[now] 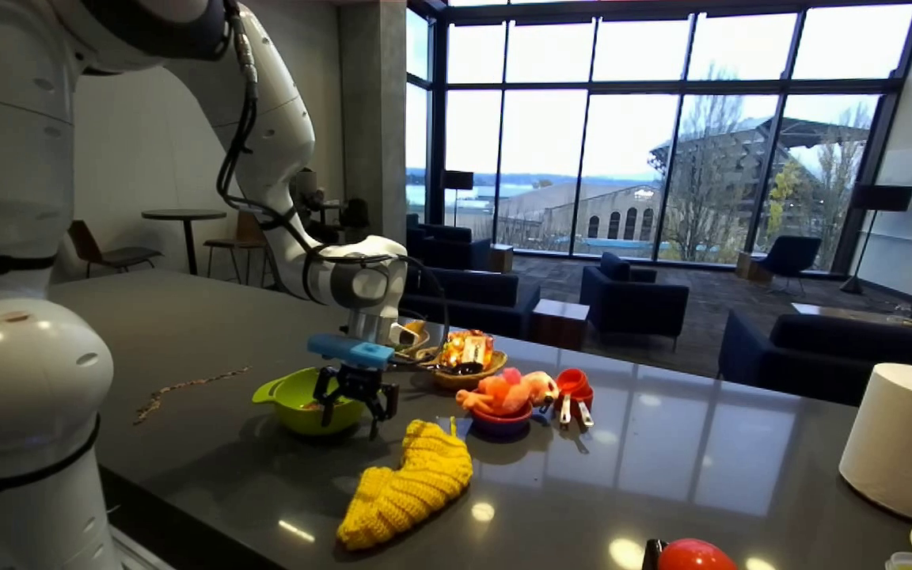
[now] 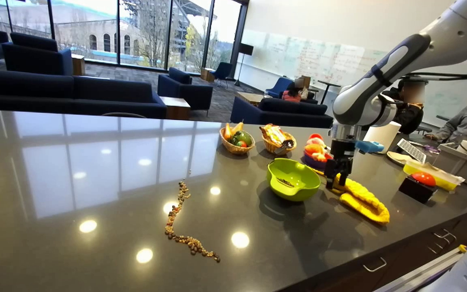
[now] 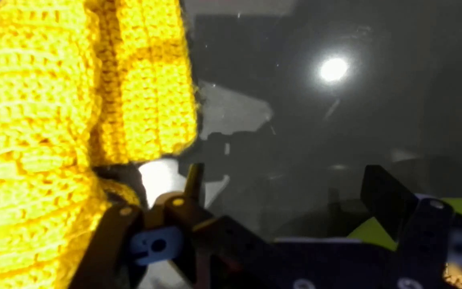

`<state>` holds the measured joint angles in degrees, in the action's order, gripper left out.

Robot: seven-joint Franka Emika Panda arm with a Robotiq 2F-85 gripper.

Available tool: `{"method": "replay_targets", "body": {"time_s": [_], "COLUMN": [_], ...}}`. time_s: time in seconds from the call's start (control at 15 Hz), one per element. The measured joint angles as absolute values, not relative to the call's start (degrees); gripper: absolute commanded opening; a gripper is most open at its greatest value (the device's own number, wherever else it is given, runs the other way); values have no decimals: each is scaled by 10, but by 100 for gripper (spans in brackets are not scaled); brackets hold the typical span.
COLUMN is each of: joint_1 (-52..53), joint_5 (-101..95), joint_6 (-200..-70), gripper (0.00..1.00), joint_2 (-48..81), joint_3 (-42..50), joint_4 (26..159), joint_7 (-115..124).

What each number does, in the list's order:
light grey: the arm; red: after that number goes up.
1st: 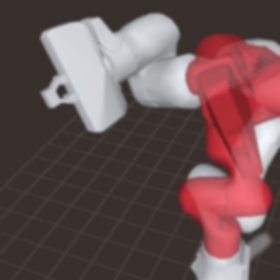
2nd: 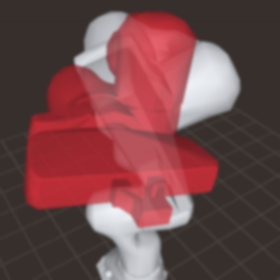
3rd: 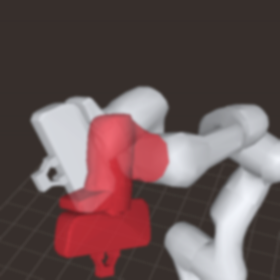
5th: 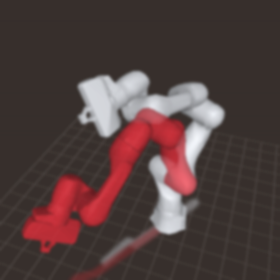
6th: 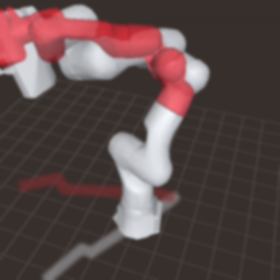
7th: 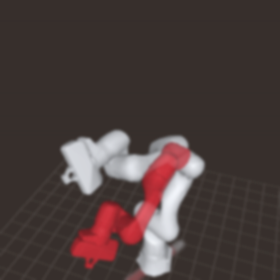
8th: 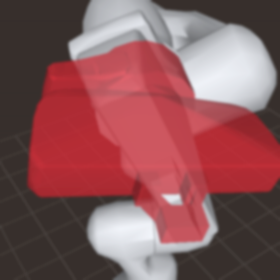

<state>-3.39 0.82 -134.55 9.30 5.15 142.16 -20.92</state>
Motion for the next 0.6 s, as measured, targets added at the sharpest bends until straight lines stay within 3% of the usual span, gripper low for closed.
{"method": "replay_targets", "body": {"time_s": [0.6], "joint_1": [-65], "joint_5": [-19], "joint_6": [-1377], "gripper": [100], "joint_2": [170], "joint_3": [52], "joint_4": [1338], "joint_7": [-210]}}
